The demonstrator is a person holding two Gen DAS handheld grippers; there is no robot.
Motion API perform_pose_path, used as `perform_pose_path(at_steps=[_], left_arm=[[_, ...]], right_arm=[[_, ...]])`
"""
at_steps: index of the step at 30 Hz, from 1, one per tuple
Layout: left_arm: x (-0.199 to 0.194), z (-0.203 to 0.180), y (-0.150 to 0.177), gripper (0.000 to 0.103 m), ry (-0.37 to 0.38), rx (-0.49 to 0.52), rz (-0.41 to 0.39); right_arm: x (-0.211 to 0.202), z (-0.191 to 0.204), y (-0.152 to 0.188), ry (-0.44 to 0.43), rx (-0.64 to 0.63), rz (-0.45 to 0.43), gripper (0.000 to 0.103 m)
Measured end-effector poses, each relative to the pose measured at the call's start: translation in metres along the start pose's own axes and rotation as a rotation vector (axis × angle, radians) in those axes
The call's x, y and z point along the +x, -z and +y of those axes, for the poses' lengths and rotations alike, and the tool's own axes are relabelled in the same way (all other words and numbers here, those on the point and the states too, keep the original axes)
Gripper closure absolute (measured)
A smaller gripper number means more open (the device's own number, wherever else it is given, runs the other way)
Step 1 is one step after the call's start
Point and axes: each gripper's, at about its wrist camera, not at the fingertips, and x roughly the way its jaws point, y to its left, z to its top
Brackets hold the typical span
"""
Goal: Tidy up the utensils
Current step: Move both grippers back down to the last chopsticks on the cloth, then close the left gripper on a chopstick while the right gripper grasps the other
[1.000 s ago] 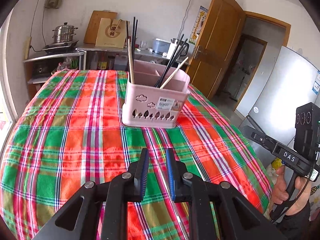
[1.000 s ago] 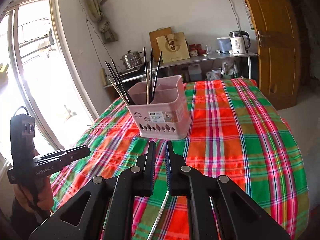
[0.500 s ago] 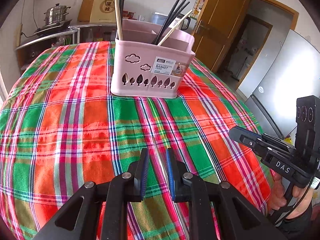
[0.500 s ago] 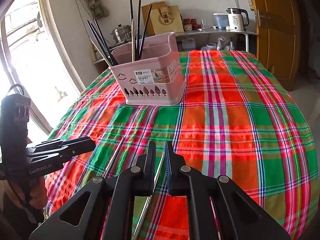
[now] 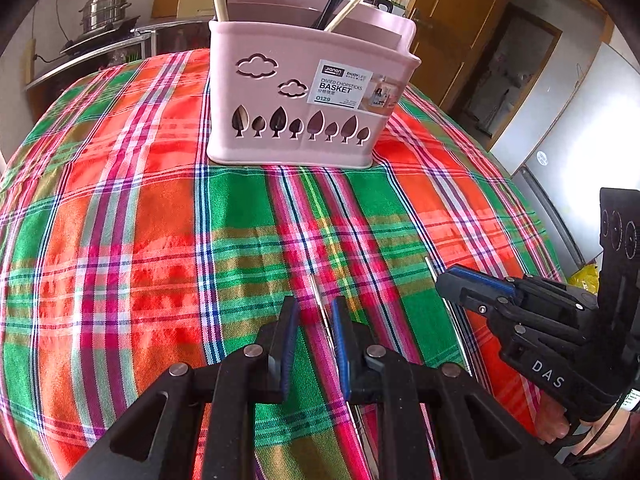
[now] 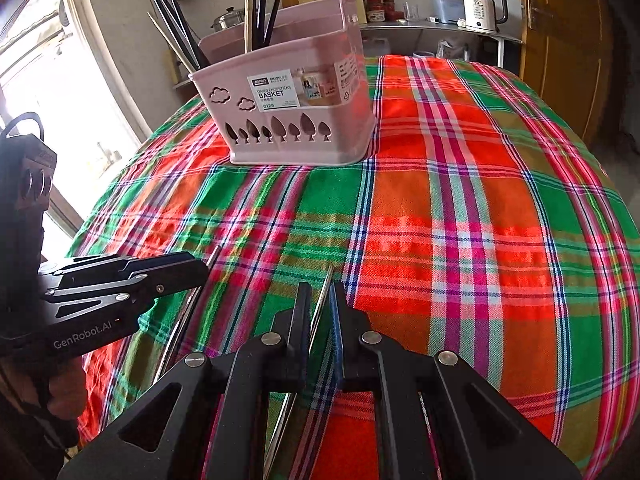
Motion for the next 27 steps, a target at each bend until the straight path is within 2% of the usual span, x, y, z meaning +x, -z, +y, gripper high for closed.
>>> perform_pose_path(at_steps=[6, 11, 14, 18, 22, 27], left_arm=[[0.003, -0.007, -0.002, 0.086, -0.038, 0.036, 0.003], [0.006, -0.02, 0.0, 0.087, -0.105, 0.089, 0.001], [0.006, -0.024, 0.0, 0.096, -0.126, 0.1, 0.0], [0.006, -0.023, -0.001, 0.099, -0.112, 0.09, 0.006], [0.005, -0.018, -0.006, 0.099, -0.064, 0.068, 0.018], [-0.013, -0.016, -0.015, 0.1, -0.039, 0.066, -0.021]], right_arm=[[0.004, 0.004, -0.002, 0.027, -0.027, 0.013, 0.094], [0.006, 0.009, -0.002, 0.062, -0.055, 0.016, 0.095], [0.006, 0.009, -0.002, 0.063, -0.056, 0.017, 0.096], [0.006, 0.008, -0.003, 0.049, -0.05, 0.018, 0.097], [0.002, 0.006, -0.006, 0.021, -0.035, 0.01, 0.099], [-0.015, 0.007, -0.016, -0.004, -0.028, -0.038, 0.099]])
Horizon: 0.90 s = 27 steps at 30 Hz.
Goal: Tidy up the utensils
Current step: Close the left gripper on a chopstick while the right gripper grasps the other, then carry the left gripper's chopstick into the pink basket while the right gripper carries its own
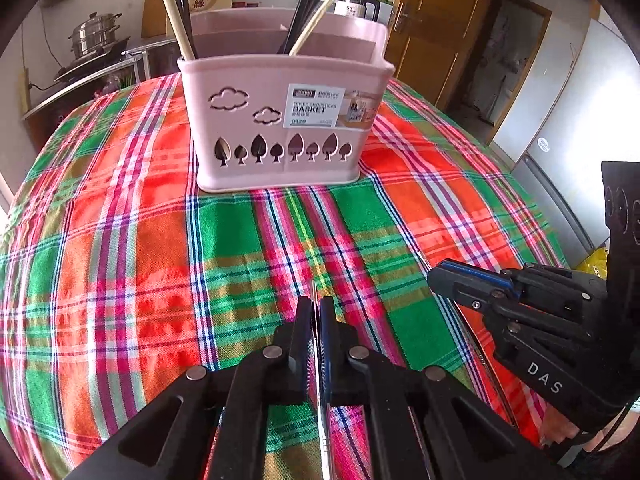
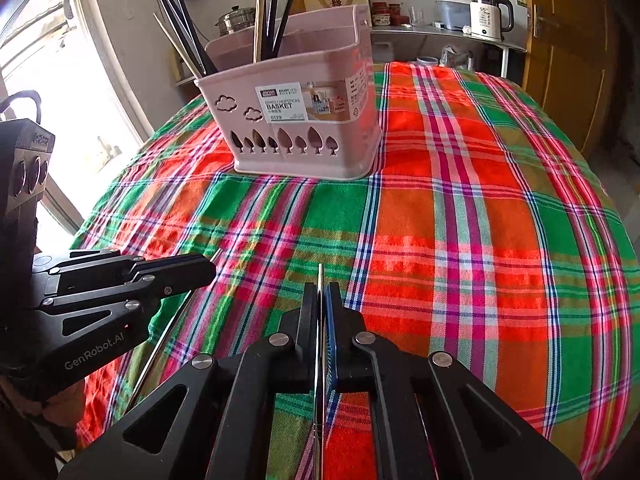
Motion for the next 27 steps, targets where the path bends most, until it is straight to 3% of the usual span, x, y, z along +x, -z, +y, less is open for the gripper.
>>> perform_pose_path(at_steps=[19, 27], left_arm=[[-0.12, 0.013, -0.052, 0.1, 0.013, 0.023, -0.288], [-0.122, 0.01, -0.048, 0.1, 0.017, 0.029, -0.291]], right_arm=[[-0.094, 0.007, -0.047, -0.024, -0.021, -0.276, 0.099], [-0.102, 0.004, -0.043, -0.03, -0.019, -0.305, 0.099]])
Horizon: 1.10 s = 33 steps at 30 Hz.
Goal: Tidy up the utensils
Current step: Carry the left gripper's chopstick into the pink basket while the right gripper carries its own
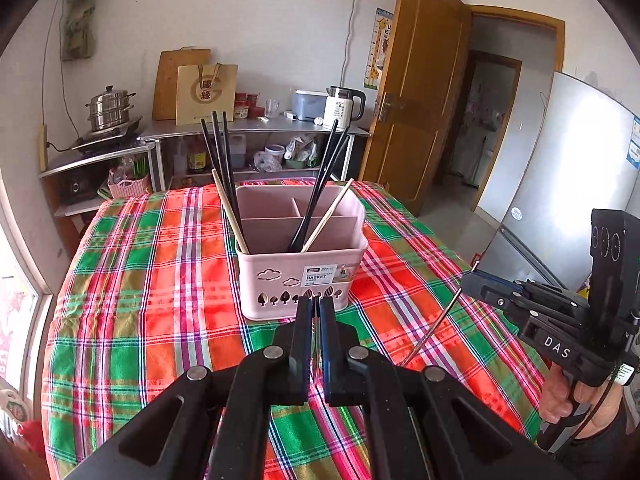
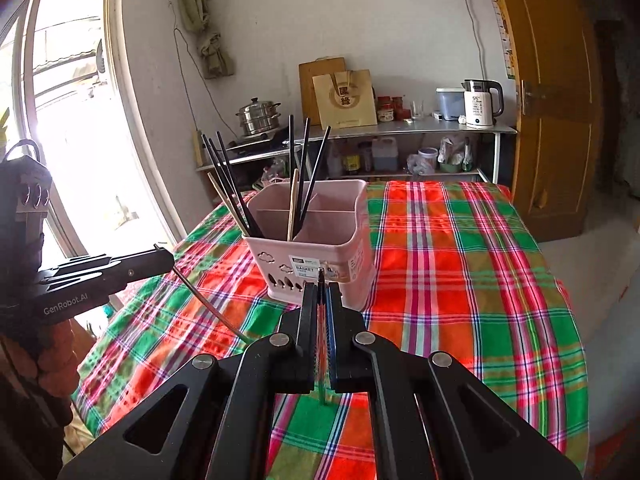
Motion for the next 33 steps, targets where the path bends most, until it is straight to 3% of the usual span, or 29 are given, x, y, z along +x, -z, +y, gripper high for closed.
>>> perform_pose_path(at_steps=[17, 33], left_arm=[[-0.003, 0.009, -0.008, 0.1, 0.014, -0.008, 0.011], [-0.031, 0.039, -0.091, 0.1, 0.0, -0.057, -0.1]], right_arm=[[-0.006, 0.006, -0.016, -0.018, -0.033, -0.03, 0.099], [0.006, 0.024, -0.082, -0.097, -0.022, -0.154, 0.099]])
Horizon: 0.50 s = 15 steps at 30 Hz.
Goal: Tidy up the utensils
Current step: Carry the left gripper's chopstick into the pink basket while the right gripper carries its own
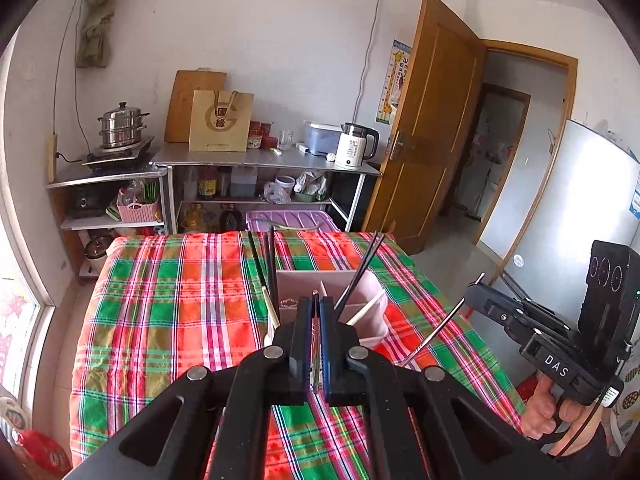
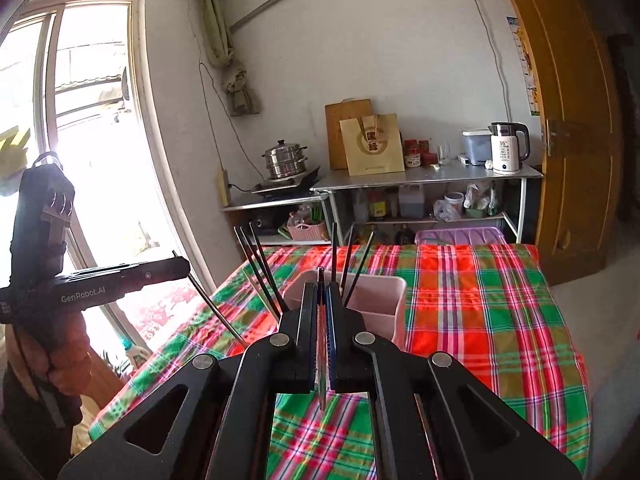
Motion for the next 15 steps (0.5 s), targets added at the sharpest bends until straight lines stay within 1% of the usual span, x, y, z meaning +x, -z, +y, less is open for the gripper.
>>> perform_pose_path(at_steps=[8, 12, 15], left_arm=[[0.008, 0.004, -0.04, 0.1, -0.013, 0.004, -0.047], [0.022, 0.01, -0.048, 0.1, -0.008, -0.002, -0.043], [0.032, 0.011, -0.047, 0.1, -0.009, -0.002, -0.032]], right_arm=[[0.016, 0.01, -0.032, -0.004, -0.013, -0.066, 0.099], [0.027, 0.009, -0.039, 0.0, -0.006, -0.078, 0.099], [0.037, 0.009, -0.037, 0.011, -0.011, -0.076, 0.099]])
